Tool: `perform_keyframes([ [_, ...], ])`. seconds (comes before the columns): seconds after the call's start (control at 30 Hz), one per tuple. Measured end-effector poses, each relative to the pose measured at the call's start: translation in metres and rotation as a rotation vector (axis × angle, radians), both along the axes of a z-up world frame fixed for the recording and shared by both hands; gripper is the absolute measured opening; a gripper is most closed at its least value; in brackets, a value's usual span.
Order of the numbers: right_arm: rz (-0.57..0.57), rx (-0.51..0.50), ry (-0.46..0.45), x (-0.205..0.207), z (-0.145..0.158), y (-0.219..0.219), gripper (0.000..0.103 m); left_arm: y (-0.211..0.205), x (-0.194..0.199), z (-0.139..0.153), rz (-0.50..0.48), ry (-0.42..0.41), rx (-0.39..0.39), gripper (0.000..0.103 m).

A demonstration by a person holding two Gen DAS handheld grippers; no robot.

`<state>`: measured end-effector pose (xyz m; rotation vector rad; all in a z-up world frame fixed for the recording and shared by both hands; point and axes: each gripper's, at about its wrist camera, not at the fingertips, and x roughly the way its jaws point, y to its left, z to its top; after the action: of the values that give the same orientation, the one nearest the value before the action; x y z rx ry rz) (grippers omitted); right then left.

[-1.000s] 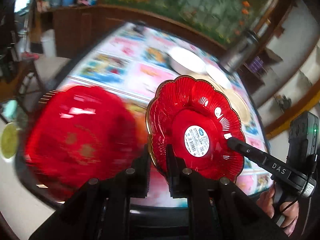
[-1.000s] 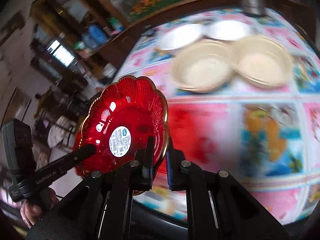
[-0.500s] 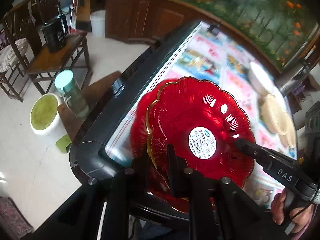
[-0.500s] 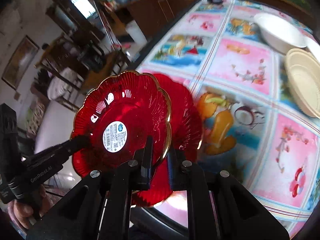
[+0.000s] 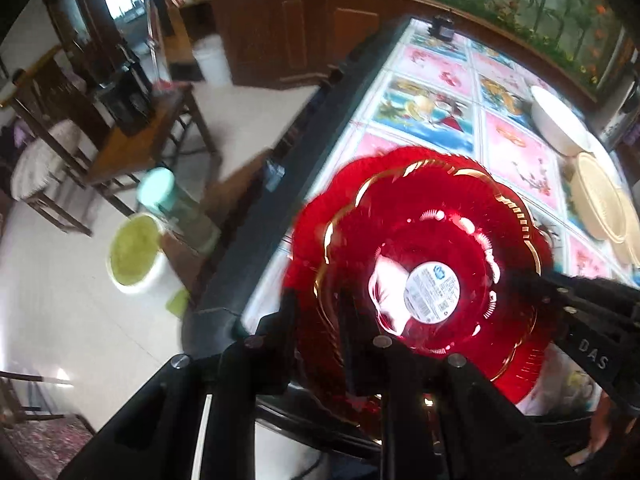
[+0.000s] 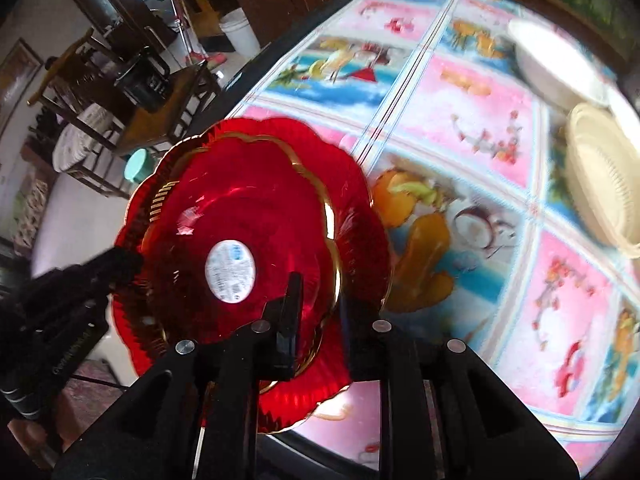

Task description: Organize plates and bowls

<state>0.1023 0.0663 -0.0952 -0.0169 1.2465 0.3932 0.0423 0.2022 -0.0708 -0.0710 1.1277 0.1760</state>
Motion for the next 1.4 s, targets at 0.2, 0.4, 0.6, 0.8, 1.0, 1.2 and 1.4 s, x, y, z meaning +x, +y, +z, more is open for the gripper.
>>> perform_keyframes([
  [0.2,0.039,0.003,-0.196,-0.018,0.039,-0.011,0.018,-0.006,-0.027,0.039,0.034,-0.183,-0.019,0.028],
  [0.4,-0.017,0.252,-0.622,-0.086,0.097,-0.076,0.027,-0.062,-0.102,0.084,-0.071,-0.618,-0.162,0.093],
  [0.6,-0.262,0.389,-0.811,-0.149,0.087,-0.182,0.103,-0.134,-0.133,0.082,-0.369,-0.667,-0.292,0.100],
  [0.8,-0.444,0.334,-0.692,-0.168,0.052,-0.261,0.103,-0.174,-0.126,0.058,-0.513,-0.520,-0.403,0.100],
  [1.0,-0.499,0.235,-0.780,-0.182,0.063,-0.299,0.103,-0.217,-0.126,0.039,-0.555,-0.348,-0.314,0.101],
  [1.2,-0.544,0.277,-0.754,-0.186,0.064,-0.339,0.103,-0.257,-0.139,0.055,-0.730,-0.410,-0.183,0.101],
  [1.4,-0.479,0.409,-0.652,-0.156,0.068,-0.347,0.103,-0.266,-0.080,0.063,-0.552,-0.502,0.102,0.101],
])
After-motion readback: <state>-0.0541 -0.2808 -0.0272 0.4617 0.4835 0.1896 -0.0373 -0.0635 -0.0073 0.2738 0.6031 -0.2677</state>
